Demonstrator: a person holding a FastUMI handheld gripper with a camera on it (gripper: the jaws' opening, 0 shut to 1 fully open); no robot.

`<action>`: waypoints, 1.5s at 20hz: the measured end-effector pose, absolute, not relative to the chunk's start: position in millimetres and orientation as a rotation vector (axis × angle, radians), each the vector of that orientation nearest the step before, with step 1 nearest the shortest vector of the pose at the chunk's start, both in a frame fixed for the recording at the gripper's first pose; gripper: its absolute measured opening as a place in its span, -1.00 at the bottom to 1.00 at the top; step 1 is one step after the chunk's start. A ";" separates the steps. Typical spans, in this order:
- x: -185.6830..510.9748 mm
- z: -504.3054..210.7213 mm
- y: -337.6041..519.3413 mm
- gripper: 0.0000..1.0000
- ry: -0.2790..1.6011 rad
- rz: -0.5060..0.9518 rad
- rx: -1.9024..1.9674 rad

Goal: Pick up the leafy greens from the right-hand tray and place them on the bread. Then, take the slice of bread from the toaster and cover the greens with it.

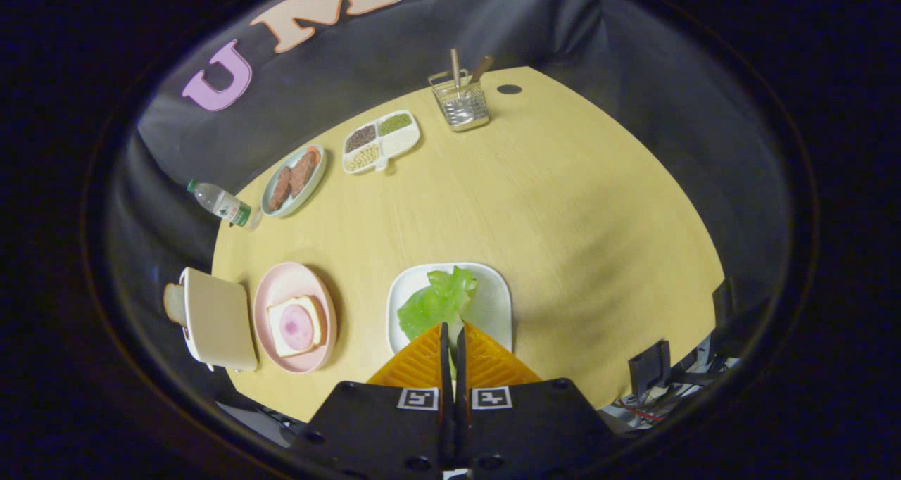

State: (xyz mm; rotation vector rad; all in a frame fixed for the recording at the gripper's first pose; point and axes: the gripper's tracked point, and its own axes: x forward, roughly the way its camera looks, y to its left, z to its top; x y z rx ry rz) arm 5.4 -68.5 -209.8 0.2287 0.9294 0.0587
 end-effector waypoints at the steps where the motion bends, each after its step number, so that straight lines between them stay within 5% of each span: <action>1: 3.4 -202.6 -56.7 -0.93 0.923 0.075 0.221; 16: -39.8 -121.4 182.1 -0.93 0.844 0.485 0.238; 30: -4.3 -202.9 166.5 -0.93 0.972 0.410 0.065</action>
